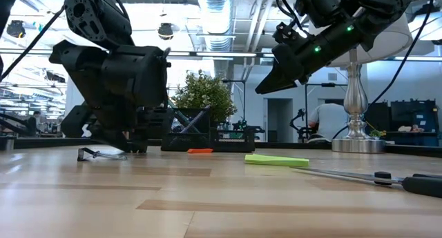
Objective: Pick and place office supplies into organizer
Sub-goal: Put the top black binder clip into the black organizer, then put the black binder clip into the black organizer
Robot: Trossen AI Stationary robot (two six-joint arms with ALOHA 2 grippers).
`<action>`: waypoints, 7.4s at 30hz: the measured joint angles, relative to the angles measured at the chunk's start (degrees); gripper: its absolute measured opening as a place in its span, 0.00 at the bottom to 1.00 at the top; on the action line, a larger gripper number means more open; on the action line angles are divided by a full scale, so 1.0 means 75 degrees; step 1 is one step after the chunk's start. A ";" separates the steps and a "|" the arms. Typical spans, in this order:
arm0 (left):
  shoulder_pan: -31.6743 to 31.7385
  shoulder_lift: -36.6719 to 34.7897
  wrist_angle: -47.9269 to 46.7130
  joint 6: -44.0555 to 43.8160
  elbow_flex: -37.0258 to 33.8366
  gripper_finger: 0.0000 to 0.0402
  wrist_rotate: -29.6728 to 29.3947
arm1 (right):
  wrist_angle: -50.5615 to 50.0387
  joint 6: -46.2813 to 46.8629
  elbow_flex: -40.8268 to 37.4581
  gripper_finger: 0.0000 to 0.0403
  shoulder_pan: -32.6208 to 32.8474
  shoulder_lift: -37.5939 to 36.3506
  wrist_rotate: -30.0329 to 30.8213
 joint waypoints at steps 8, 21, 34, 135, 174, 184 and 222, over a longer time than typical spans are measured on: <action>0.0000 0.0014 -0.0284 -0.0020 0.0210 0.33 0.0013 | -0.0002 0.0001 0.0000 0.31 0.0001 0.0000 0.0000; 0.0349 0.0049 -0.1477 0.0569 0.1204 0.33 -0.0098 | -0.0002 0.0001 0.0000 0.31 -0.0002 0.0000 -0.0003; 0.0756 0.0023 -0.2300 0.0911 0.2291 0.33 -0.1163 | -0.0002 0.0001 0.0000 0.31 0.0001 0.0000 -0.0003; -0.3063 -0.0105 -0.2231 0.4755 0.2326 0.87 -0.0725 | -0.0014 -0.0001 0.0000 0.31 -0.0002 0.0000 -0.0003; -0.3173 -0.4881 0.5958 0.7216 -0.4109 0.87 -0.0307 | -0.0020 -0.0001 0.0000 0.31 -0.0001 0.0000 -0.0003; -0.3047 -0.4878 0.5498 0.7299 -0.4105 0.87 -0.0125 | -0.0020 -0.0001 0.0000 0.31 -0.0002 0.0000 -0.0003; -0.3050 -0.3320 0.7326 0.9116 -0.3930 0.87 0.0490 | -0.0017 0.0001 0.0000 0.31 0.0001 0.0000 -0.0006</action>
